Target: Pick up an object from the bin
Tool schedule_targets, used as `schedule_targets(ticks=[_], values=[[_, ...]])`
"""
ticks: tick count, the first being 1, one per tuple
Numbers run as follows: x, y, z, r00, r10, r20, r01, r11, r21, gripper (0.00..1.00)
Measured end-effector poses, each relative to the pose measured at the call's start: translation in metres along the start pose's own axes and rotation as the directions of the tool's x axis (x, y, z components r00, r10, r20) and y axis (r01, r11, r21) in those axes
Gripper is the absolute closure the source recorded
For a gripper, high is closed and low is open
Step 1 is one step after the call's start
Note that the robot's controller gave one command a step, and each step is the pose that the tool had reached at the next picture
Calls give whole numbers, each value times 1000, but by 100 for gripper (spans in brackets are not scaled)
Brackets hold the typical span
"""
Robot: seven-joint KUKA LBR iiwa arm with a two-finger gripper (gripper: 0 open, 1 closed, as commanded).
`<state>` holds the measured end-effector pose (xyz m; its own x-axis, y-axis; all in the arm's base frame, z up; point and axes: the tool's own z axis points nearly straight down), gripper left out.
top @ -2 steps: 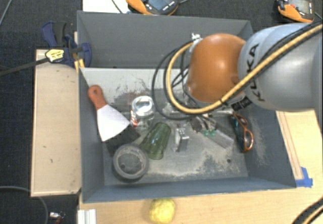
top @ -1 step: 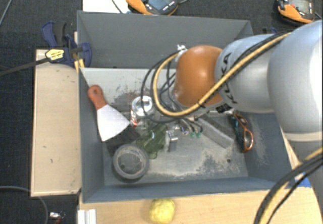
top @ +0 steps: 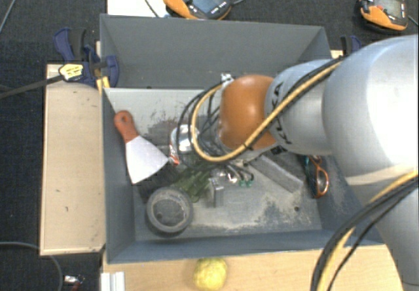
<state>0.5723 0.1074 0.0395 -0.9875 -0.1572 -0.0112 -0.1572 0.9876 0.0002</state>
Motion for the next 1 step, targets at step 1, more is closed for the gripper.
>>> schedule_targets(ticks=[1], values=[[-6,26,-33,1000,2,-1,-2,1000,0,100]])
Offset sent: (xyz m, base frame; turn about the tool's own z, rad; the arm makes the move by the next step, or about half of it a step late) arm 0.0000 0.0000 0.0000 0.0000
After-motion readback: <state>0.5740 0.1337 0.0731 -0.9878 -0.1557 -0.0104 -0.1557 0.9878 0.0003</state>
